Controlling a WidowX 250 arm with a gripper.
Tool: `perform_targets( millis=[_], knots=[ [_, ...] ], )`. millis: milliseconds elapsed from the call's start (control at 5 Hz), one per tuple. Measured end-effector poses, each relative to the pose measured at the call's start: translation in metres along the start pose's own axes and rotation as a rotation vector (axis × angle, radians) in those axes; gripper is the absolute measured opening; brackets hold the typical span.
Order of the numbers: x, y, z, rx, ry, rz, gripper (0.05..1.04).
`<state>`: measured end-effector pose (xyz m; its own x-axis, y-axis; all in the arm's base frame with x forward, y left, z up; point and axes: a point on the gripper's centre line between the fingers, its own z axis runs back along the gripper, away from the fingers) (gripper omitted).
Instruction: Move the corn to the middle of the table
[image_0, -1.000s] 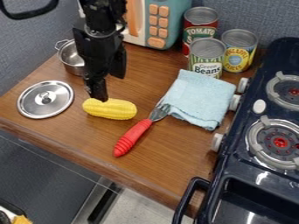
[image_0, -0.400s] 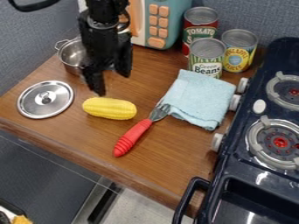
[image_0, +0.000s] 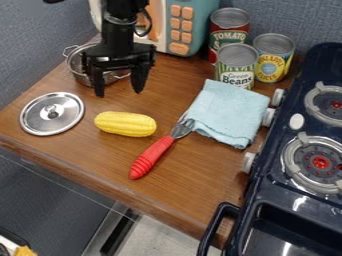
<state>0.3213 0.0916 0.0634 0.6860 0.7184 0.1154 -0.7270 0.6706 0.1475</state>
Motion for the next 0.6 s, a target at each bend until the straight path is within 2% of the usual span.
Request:
perform_targets(
  millis=[200, 400, 600],
  knots=[
    [-0.003, -0.009, -0.005, -0.054, -0.026, -0.255, 0.999],
    [-0.007, -0.014, 0.008, -0.141, -0.100, -0.489, 0.999],
    [-0.011, -0.015, 0.008, -0.223, -0.096, -0.714, 0.999]
  ],
)
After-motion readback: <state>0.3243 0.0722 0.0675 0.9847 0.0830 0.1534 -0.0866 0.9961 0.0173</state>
